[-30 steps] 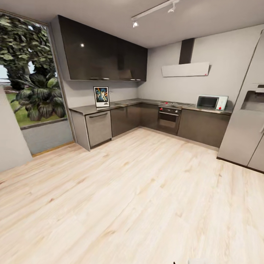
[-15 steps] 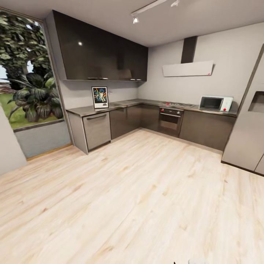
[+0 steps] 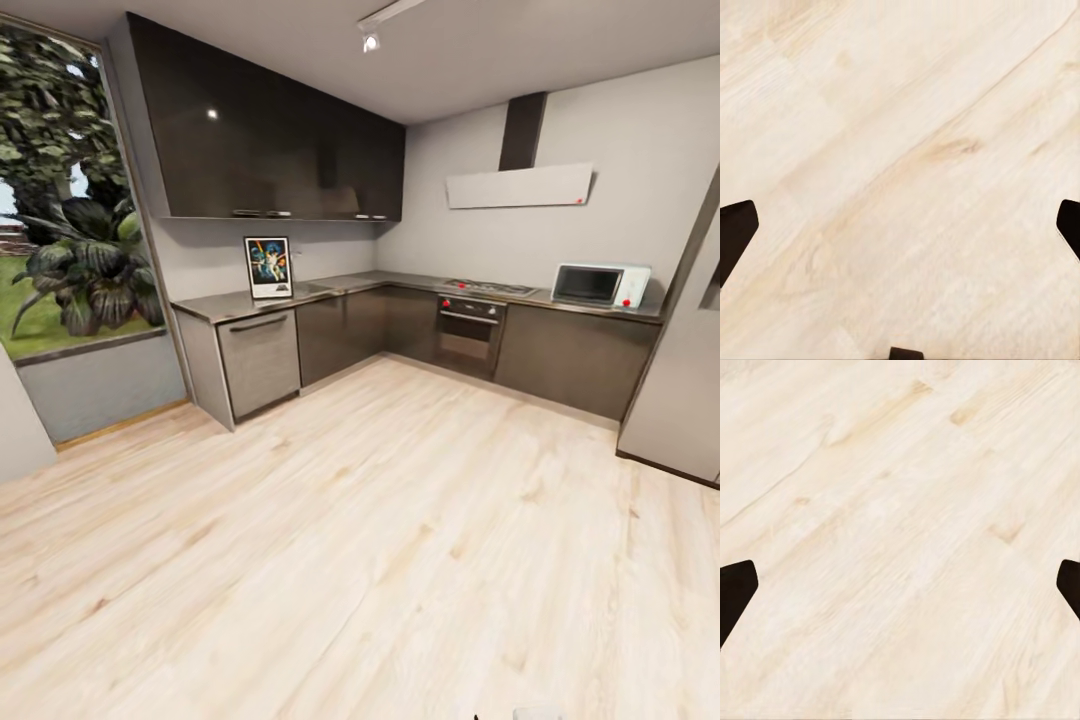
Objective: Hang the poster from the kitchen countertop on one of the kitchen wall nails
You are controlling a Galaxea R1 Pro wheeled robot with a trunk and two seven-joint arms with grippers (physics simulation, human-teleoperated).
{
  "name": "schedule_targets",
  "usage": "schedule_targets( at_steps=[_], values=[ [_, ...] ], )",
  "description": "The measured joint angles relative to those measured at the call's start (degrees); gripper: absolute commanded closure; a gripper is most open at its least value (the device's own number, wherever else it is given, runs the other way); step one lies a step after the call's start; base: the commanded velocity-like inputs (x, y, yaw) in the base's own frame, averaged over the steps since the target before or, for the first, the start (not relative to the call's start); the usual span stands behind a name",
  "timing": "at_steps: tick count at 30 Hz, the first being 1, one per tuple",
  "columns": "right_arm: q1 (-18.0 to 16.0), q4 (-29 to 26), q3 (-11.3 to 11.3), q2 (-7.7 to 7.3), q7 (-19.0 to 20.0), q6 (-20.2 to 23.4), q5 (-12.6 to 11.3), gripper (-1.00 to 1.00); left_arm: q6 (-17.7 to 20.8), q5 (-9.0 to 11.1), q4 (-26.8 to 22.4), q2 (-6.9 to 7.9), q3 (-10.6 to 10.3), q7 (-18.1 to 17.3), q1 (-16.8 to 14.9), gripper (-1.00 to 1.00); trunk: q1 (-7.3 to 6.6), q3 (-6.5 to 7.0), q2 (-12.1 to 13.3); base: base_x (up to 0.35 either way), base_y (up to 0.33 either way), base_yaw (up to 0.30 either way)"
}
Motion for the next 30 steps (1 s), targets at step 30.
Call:
schedule_targets(
  at_steps=[30],
  values=[
    [0.01, 0.0, 0.0, 0.0, 0.0, 0.07, 0.0, -1.0, 0.0, -0.03, -0.02, 0.0, 0.03, 0.0, 0.01, -1.0, 0.0, -0.84, 0.0, 0.337, 0.0, 0.0]
  ],
)
